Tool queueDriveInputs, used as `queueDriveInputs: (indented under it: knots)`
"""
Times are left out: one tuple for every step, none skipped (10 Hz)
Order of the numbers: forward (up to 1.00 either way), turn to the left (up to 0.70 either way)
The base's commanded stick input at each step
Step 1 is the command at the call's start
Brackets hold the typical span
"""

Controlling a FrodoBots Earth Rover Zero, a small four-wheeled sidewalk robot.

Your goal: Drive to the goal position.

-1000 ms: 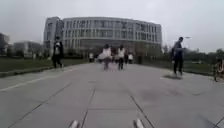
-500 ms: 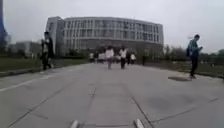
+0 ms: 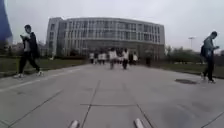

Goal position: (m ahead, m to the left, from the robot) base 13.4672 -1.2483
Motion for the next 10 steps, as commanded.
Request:
queueDriveInputs:
  knots:
    - [0.70,0.35]
    - [0.70,0.18]
    - [0.70,0.01]
    - [0.70,0.00]
    - [0.70,0.00]
    - [0.70,0.00]
    - [0.70,0.00]
    - [0.70,0.00]
    - [0.70,0.00]
    - [0.70,0.00]
